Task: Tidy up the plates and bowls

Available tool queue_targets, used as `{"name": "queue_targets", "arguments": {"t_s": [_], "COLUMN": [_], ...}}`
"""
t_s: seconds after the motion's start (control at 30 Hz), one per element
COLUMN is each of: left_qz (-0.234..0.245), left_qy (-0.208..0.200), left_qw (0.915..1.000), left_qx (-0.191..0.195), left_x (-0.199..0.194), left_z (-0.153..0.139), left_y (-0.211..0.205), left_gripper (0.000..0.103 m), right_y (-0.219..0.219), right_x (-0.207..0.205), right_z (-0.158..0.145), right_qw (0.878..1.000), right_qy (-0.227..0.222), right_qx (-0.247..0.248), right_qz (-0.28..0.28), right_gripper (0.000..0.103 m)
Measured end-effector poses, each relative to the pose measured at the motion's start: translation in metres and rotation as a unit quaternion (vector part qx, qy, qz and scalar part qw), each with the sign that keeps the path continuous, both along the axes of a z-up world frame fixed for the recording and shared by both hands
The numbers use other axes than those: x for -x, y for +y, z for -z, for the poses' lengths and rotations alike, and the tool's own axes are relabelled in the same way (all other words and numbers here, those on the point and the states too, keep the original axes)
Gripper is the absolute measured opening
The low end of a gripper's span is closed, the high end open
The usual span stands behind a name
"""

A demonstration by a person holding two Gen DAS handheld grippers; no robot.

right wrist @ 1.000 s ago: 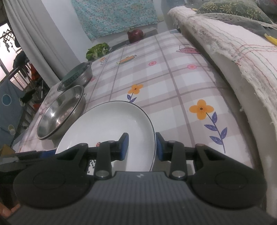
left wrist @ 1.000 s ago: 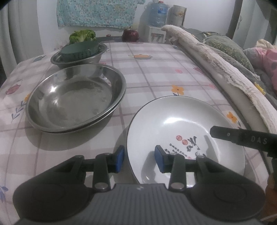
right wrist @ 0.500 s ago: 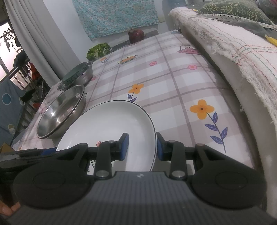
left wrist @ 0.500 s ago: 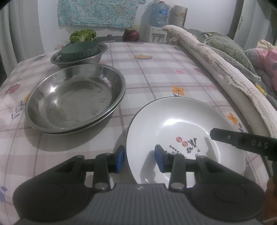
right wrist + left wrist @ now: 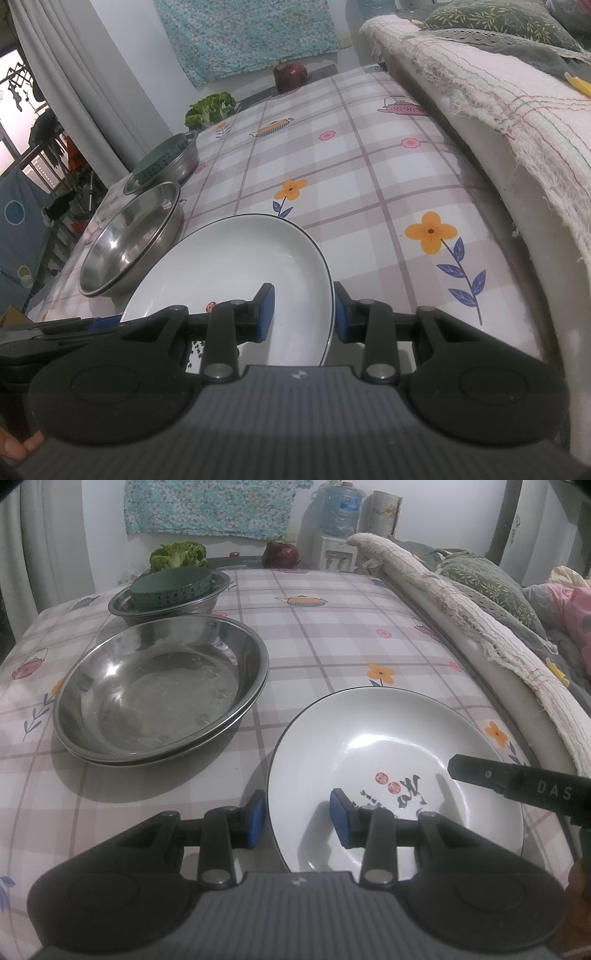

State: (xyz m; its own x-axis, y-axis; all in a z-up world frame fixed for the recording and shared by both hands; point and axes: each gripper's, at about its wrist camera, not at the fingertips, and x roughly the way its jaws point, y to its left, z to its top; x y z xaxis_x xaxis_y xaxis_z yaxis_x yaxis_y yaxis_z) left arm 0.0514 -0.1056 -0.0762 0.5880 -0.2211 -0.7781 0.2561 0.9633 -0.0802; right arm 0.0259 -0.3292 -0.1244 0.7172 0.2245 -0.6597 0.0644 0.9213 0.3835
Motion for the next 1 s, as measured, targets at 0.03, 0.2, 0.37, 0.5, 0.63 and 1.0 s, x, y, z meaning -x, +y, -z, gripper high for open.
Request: {"name": "queue_targets", "arguments": {"t_s": [0.03, 0.2, 0.37, 0.5, 0.63, 1.0], "left_qz": [0.0, 0.0, 0.001, 0.0, 0.0, -0.002], "left_qy": [0.0, 0.0, 0.0, 0.001, 0.001, 0.01], "left_qw": [1.0, 1.0, 1.0, 1.0, 1.0, 0.9997], "left_qx": [0.0, 0.0, 0.0, 0.002, 0.003, 0.021], "left_x": [0.0, 0.0, 0.0, -0.0006, -0.0008, 0.0003], "left_z": [0.0, 0.0, -0.0001, 0.0006, 0.0007, 0.0001], "left_y": [-0.0001, -0.0002, -0.0003, -0.0002, 0.0, 0.0031], "left_gripper": [0.039, 0.039, 0.039, 0.039, 0.039, 0.038], "right_y": [-0.0001, -0.0001, 0.0006, -0.0002, 0.0005, -0.0051], "right_x": [-0.0001, -0.0001, 0.0002, 0.0, 0.0008, 0.0039], "right_z": [-0.0001, 0.0001, 0.0, 0.0001, -0.0003, 0.0006], "right_qw": [1.0, 1.0, 1.0, 1.0, 1.0, 0.999], "right_qy": [0.0, 0.0, 0.0, 0.0, 0.0, 0.008], "right_qx": [0.0, -0.001, -0.002, -0.002, -0.006, -0.041], "right_qz": [0.0, 0.0, 0.001, 0.0, 0.002, 0.01], "right_gripper": [0.032, 0.032, 0.032, 0.032, 0.032, 0.032]}}
